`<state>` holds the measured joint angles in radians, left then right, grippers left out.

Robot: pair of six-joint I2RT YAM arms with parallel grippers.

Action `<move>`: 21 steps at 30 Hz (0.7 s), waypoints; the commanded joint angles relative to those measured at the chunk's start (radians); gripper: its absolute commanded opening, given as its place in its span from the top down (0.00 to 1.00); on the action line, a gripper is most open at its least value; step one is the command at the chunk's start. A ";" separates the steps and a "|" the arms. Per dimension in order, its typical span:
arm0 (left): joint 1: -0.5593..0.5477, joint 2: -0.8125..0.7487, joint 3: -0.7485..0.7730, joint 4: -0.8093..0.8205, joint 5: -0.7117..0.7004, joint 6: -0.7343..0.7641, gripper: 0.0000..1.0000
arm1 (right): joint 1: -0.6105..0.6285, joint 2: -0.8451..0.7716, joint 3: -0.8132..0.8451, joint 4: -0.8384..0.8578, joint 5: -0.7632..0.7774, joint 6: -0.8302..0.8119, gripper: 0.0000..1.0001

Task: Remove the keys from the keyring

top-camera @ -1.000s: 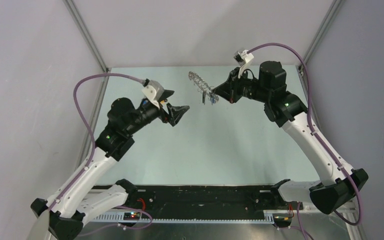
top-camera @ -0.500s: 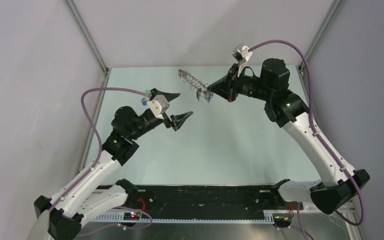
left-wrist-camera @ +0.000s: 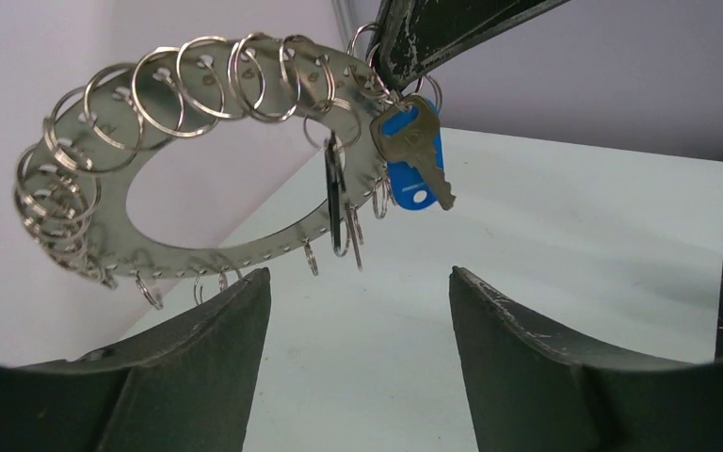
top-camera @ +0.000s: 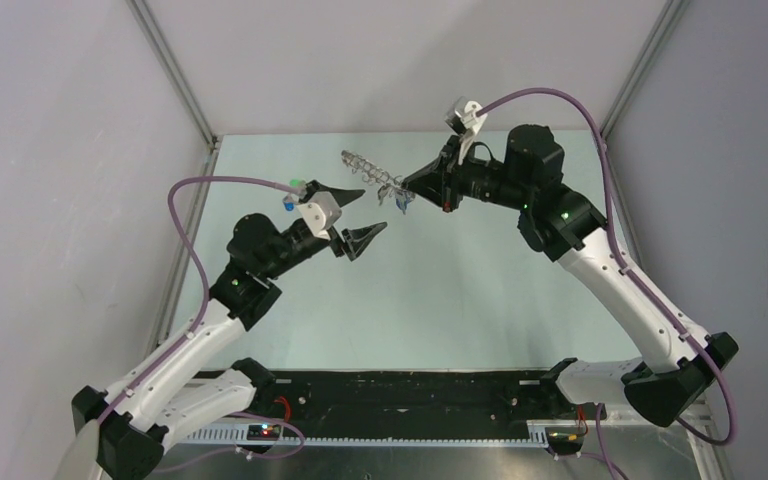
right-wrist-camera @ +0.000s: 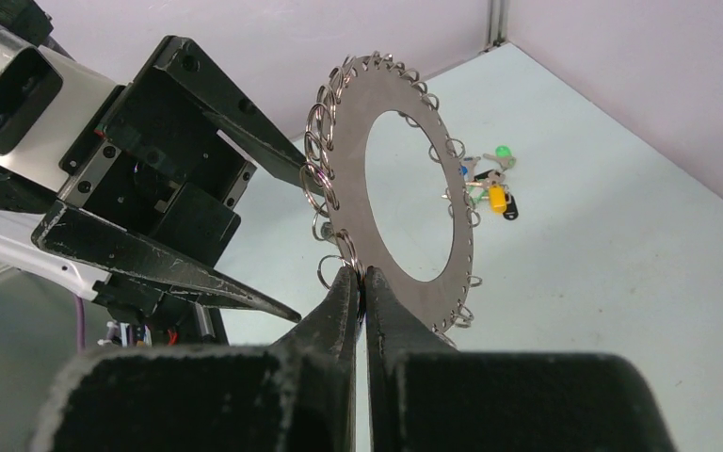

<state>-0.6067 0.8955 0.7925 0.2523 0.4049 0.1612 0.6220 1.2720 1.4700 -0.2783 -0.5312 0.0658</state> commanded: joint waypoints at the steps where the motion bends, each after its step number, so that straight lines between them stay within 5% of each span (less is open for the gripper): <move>1: -0.007 0.007 0.002 0.043 0.041 0.010 0.29 | 0.030 0.004 0.003 0.072 0.031 -0.046 1.00; 11: -0.001 0.022 0.014 0.042 0.028 0.007 0.50 | 0.046 0.016 0.003 0.056 0.030 -0.061 1.00; 21: 0.005 0.012 0.013 0.043 0.022 -0.002 0.51 | 0.062 0.026 0.005 0.057 0.015 -0.090 1.00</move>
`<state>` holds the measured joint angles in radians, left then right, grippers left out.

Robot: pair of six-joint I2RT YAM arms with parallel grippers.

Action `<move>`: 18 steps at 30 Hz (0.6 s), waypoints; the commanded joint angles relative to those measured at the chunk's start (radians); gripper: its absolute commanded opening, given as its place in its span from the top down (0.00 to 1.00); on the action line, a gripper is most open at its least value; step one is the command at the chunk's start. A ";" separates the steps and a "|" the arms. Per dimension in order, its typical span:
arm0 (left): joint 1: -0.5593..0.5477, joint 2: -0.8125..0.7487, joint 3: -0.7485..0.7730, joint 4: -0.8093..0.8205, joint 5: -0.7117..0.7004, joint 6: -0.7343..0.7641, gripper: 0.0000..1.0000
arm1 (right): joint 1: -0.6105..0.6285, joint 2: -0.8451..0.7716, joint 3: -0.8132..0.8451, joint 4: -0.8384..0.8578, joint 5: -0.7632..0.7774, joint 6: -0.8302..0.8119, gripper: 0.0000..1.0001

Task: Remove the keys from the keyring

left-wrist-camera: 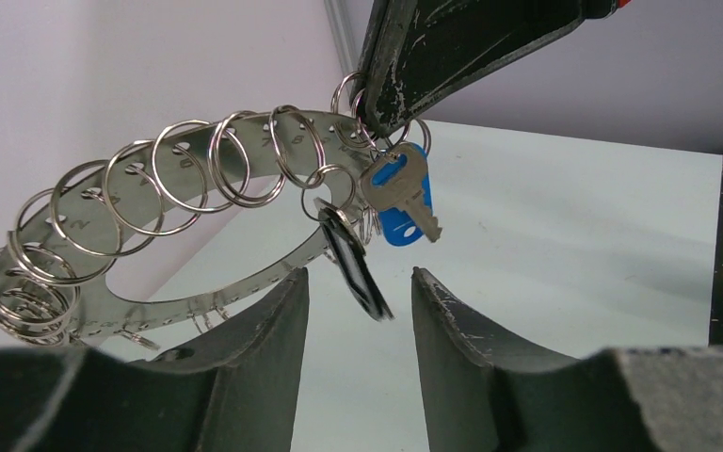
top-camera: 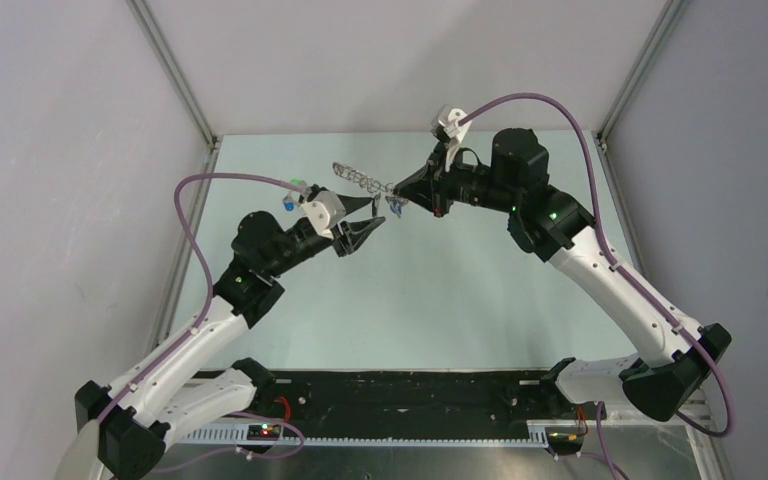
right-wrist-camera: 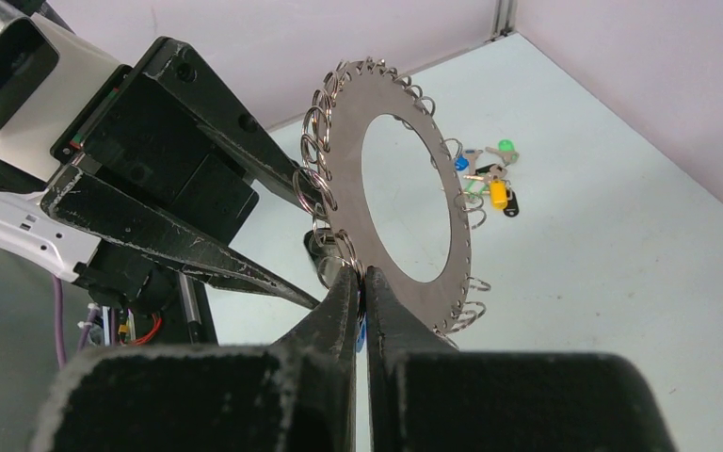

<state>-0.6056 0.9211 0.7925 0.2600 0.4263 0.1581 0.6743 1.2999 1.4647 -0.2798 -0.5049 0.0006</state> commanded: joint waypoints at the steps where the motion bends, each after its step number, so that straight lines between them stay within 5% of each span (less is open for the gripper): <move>1: 0.004 -0.014 0.014 0.035 -0.001 0.000 0.51 | 0.012 -0.002 0.011 0.057 -0.012 -0.027 1.00; 10: 0.029 0.003 0.035 0.036 0.028 -0.052 0.56 | 0.027 -0.004 0.011 0.038 -0.002 -0.055 1.00; 15: 0.034 0.009 0.036 0.035 0.030 -0.054 0.75 | 0.029 -0.006 0.011 0.036 0.003 -0.057 1.00; 18: 0.036 0.017 0.041 0.035 0.012 -0.077 0.97 | 0.030 -0.005 0.011 0.030 0.025 -0.060 1.00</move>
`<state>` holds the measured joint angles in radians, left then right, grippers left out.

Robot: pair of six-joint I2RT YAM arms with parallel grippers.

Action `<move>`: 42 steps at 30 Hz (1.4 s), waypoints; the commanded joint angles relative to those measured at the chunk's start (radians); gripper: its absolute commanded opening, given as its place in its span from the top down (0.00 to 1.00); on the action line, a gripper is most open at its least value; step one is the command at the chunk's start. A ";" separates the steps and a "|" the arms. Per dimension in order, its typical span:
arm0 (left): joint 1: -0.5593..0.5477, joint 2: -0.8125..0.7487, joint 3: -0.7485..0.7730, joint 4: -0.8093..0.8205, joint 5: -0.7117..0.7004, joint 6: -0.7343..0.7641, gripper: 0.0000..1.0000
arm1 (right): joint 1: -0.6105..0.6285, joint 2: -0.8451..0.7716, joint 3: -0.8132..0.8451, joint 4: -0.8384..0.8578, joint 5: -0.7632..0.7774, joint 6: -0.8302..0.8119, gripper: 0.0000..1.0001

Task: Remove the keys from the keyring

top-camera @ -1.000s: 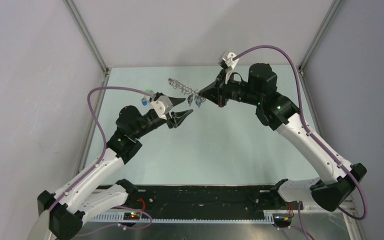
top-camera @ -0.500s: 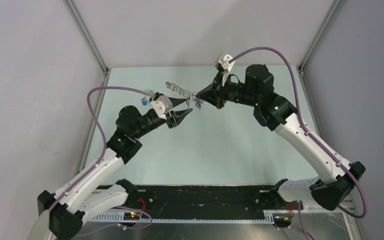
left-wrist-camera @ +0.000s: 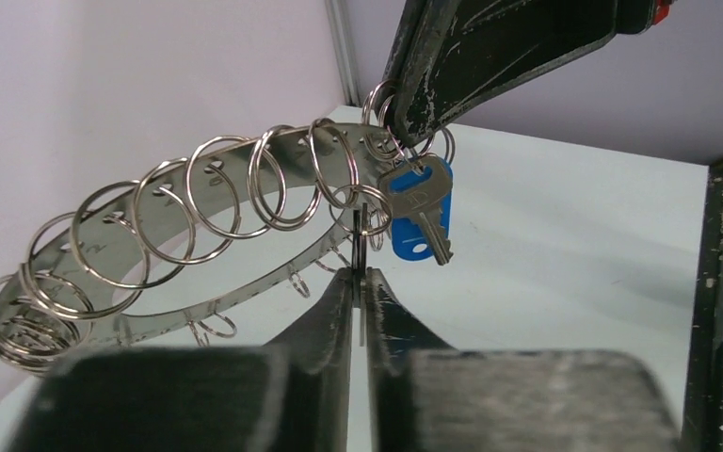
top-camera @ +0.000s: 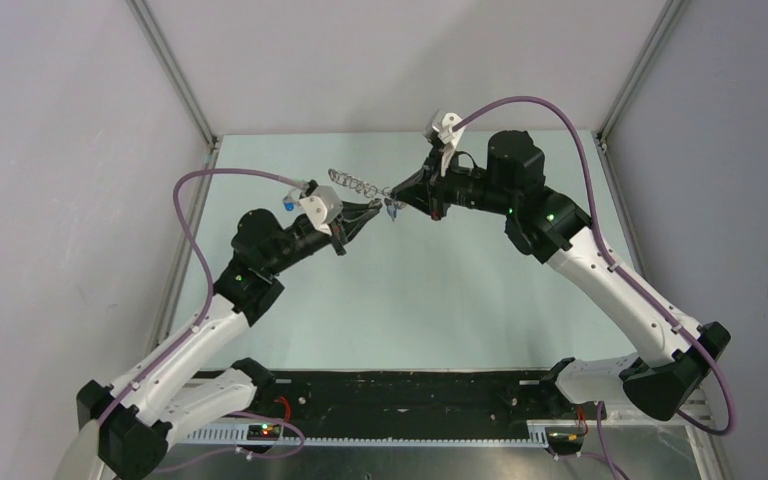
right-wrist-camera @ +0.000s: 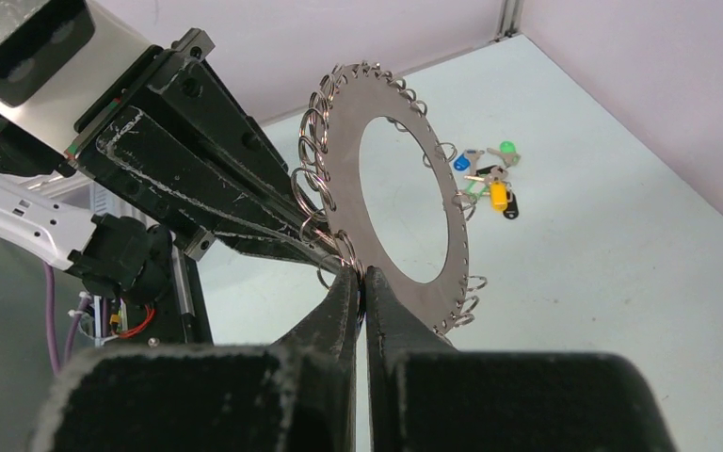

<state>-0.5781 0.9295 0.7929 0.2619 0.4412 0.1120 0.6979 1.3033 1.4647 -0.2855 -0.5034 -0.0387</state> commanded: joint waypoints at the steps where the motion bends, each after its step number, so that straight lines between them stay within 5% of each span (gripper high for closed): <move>1: 0.014 0.010 0.045 0.033 -0.009 -0.038 0.98 | 0.006 -0.009 0.011 0.031 0.046 -0.021 1.00; 5: 0.033 0.030 0.087 0.000 -0.048 -0.113 1.00 | -0.009 0.016 0.008 0.006 0.144 -0.035 0.97; 8: 0.055 0.113 0.201 -0.225 -0.064 -0.140 1.00 | -0.039 0.057 -0.018 0.000 0.187 -0.068 0.42; 10: 0.058 0.181 0.309 -0.402 -0.069 -0.119 1.00 | -0.067 0.079 -0.040 -0.002 0.183 -0.091 0.31; 22: -0.046 0.363 0.606 -0.973 -0.380 0.131 1.00 | -0.143 -0.043 -0.260 0.210 0.151 -0.060 0.29; 29: -0.141 0.291 0.575 -0.940 -0.710 0.257 1.00 | -0.147 -0.158 -0.440 0.396 0.037 -0.046 0.34; 42: -0.143 0.034 0.272 -0.581 -0.534 0.308 1.00 | -0.113 -0.214 -0.631 0.691 -0.139 -0.037 0.43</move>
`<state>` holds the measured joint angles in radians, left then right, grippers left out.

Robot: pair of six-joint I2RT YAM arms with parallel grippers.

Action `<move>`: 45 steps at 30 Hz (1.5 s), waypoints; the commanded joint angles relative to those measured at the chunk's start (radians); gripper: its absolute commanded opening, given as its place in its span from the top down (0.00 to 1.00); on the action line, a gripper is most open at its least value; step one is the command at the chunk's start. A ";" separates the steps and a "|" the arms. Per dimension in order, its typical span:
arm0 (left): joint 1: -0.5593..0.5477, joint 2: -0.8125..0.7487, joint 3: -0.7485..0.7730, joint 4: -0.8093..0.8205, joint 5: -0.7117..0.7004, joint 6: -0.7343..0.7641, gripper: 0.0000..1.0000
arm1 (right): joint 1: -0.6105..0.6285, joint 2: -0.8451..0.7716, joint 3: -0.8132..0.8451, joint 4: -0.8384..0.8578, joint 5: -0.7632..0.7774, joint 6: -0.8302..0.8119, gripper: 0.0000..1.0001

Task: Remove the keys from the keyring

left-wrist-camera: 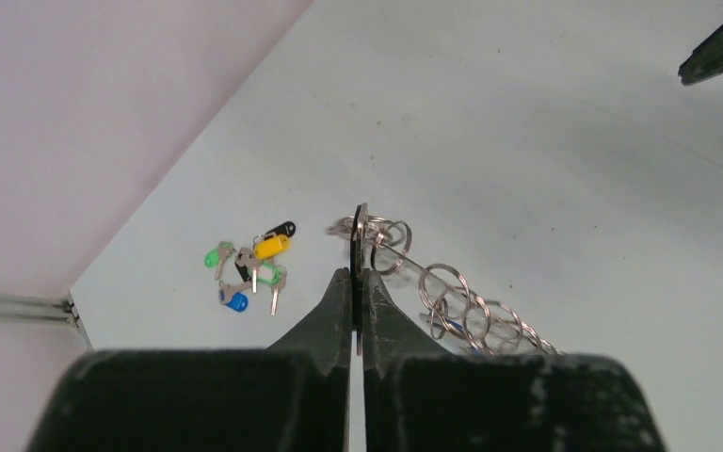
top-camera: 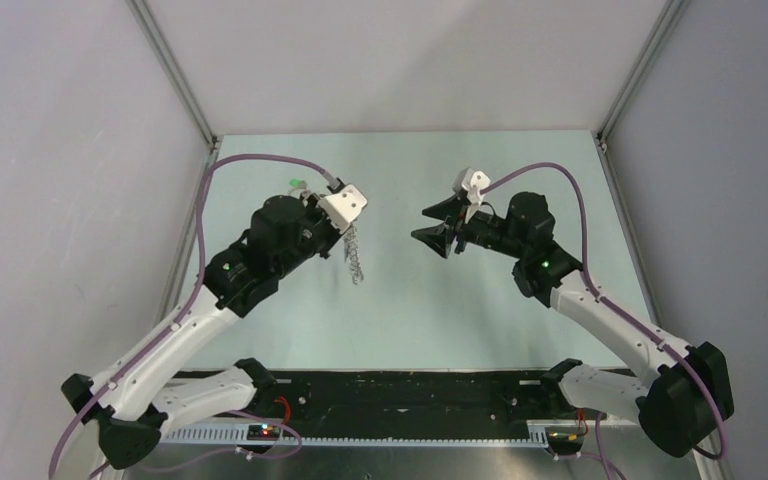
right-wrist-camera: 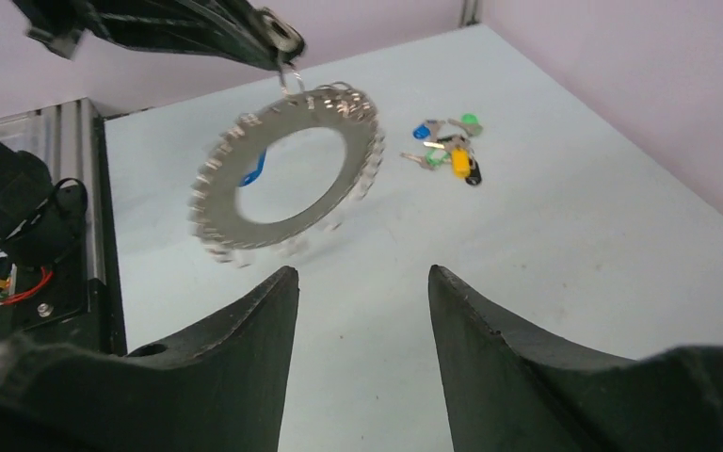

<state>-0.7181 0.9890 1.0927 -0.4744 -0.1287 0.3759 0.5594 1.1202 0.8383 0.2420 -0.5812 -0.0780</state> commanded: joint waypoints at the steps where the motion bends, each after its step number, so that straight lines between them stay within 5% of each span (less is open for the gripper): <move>1: -0.002 -0.025 -0.037 0.163 0.042 0.039 1.00 | 0.032 -0.026 -0.005 0.170 -0.061 -0.003 0.43; 13: -0.012 -0.027 -0.058 0.180 0.084 0.046 1.00 | 0.107 0.093 -0.005 0.376 -0.103 -0.105 0.58; 27: -0.082 -0.025 -0.076 0.185 0.160 0.070 1.00 | 0.126 0.172 -0.005 0.492 -0.211 -0.088 0.64; 45: -0.101 -0.081 -0.105 0.202 0.216 0.102 1.00 | 0.126 0.151 -0.005 0.371 -0.169 -0.151 0.54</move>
<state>-0.8093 0.9409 0.9932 -0.3477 0.0444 0.4393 0.6815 1.2976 0.8276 0.6182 -0.7635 -0.1989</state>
